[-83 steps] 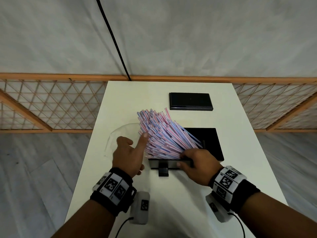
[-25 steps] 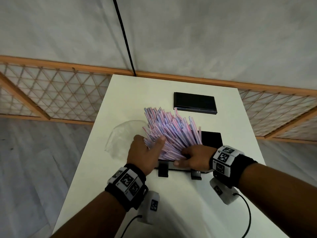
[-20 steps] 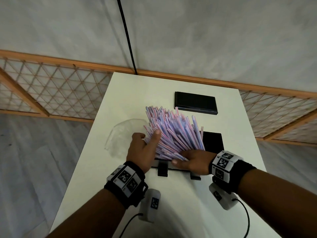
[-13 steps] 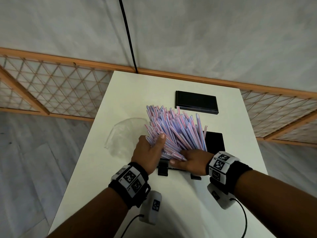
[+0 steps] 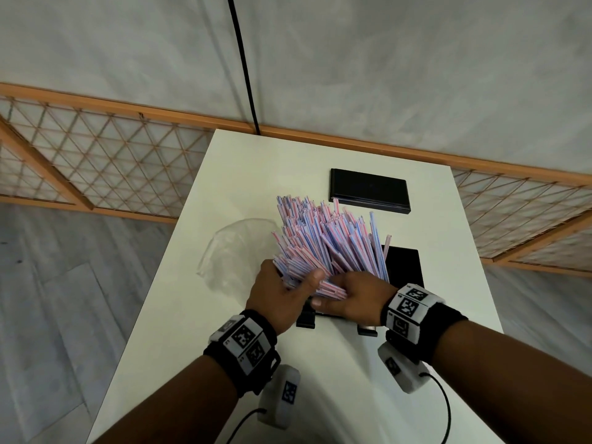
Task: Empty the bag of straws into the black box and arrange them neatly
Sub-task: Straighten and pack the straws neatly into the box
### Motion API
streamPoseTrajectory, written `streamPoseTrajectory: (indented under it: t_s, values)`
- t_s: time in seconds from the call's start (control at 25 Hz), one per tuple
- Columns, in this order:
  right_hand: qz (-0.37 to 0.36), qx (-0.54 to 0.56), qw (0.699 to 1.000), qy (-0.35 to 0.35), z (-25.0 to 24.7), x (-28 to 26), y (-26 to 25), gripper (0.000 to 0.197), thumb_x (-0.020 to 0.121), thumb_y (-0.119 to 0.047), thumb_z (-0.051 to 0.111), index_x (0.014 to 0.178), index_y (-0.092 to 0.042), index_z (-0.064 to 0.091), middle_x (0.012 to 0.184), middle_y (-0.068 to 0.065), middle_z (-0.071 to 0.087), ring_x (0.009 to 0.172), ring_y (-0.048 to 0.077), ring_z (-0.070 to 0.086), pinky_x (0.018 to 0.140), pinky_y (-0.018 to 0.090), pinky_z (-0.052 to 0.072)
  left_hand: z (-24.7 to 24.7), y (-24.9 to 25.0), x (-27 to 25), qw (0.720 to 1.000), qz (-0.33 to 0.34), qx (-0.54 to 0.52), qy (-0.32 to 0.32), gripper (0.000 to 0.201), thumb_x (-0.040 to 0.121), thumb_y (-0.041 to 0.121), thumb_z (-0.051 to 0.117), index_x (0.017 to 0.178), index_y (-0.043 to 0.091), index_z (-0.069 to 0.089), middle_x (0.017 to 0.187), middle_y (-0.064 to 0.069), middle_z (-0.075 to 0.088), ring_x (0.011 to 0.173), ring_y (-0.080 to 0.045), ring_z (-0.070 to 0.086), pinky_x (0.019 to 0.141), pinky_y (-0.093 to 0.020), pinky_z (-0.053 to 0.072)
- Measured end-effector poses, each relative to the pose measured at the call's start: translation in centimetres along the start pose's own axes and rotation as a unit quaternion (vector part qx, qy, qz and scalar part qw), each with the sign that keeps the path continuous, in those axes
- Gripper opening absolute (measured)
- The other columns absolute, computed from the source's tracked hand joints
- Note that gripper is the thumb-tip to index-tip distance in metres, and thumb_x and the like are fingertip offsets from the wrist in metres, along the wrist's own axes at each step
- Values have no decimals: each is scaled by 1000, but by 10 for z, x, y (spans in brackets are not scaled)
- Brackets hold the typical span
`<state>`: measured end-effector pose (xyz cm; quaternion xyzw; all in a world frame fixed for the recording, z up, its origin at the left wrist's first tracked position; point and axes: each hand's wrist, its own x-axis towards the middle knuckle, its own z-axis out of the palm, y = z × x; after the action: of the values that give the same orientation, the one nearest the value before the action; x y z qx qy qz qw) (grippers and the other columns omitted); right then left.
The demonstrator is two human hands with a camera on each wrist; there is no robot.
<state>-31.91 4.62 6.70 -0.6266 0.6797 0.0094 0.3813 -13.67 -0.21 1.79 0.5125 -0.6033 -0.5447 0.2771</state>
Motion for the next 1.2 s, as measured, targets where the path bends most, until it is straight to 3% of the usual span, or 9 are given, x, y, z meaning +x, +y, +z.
streamPoseTrajectory:
  t_s: [0.16, 0.28, 0.44, 0.56, 0.68, 0.84, 0.96, 1.08, 1.2]
  values:
    - [-10, -22, 1000, 9, 3, 2, -3, 58, 80, -81, 45, 98, -30, 67, 88, -4, 69, 84, 13, 65, 75, 26, 50, 1, 6, 0, 999, 34, 29, 0, 62, 75, 79, 60, 115, 32, 68, 110, 7, 72, 104, -9, 69, 92, -40, 56]
    - [1, -47, 998, 32, 2, -1, -4, 59, 80, -82, 44, 78, -27, 63, 73, -4, 64, 76, 14, 63, 67, 25, 45, -8, 16, -7, 1000, -10, -6, 12, 66, 75, 82, 52, 110, 27, 68, 104, 9, 73, 100, -8, 68, 90, -36, 55]
    - [30, -79, 996, 18, 2, -7, -12, 54, 83, -77, 47, 58, -29, 42, 57, -7, 45, 62, 14, 49, 59, 25, 35, -17, 29, -16, 995, -44, 84, 38, 42, 83, 57, 68, 106, 22, 65, 94, 11, 69, 89, -10, 63, 70, -15, 44]
    - [-2, -71, 997, 27, 3, -1, -5, 60, 79, -79, 49, 65, -22, 55, 60, -2, 56, 62, 15, 58, 59, 28, 44, -18, 40, -16, 991, -15, 124, 50, 32, 85, 52, 69, 95, 22, 65, 83, 12, 68, 76, -6, 59, 60, -8, 36]
    - [-10, -68, 997, 30, 5, 0, 2, 60, 78, -79, 51, 72, -20, 58, 63, -2, 59, 64, 16, 60, 66, 32, 51, -19, 49, -12, 978, 5, 205, 27, 37, 91, 56, 58, 84, 21, 68, 76, 11, 67, 72, -8, 57, 63, -19, 38]
    - [7, -69, 998, 6, 6, -1, 1, 49, 79, -76, 52, 75, -27, 54, 72, -6, 58, 73, 19, 60, 68, 29, 47, -18, 57, -6, 970, 10, 242, 1, 52, 99, 52, 45, 66, 14, 55, 64, -2, 66, 71, -23, 64, 68, -30, 41]
    - [-17, -46, 998, 38, 1, -6, 0, 38, 83, -68, 58, 89, -31, 55, 83, -6, 60, 79, 17, 57, 69, 26, 40, -19, 53, -8, 986, -7, 166, 14, 55, 100, 50, 46, 69, 7, 61, 57, -6, 69, 60, -23, 68, 72, -36, 55]
    - [-36, -42, 996, 74, -3, -19, 1, 41, 85, -61, 61, 104, -24, 61, 88, -4, 65, 78, 15, 61, 71, 28, 49, -23, 45, -12, 990, -2, 141, 25, 45, 92, 58, 55, 74, 18, 63, 58, 1, 67, 60, -22, 68, 68, -38, 58]
    - [-26, -20, 988, 151, -8, -38, 3, 37, 82, -58, 65, 89, -22, 62, 75, -4, 64, 68, 11, 60, 64, 26, 47, -25, 43, -14, 995, -60, 59, 43, 41, 78, 65, 69, 87, 27, 55, 70, 3, 68, 60, -22, 69, 53, -36, 57]
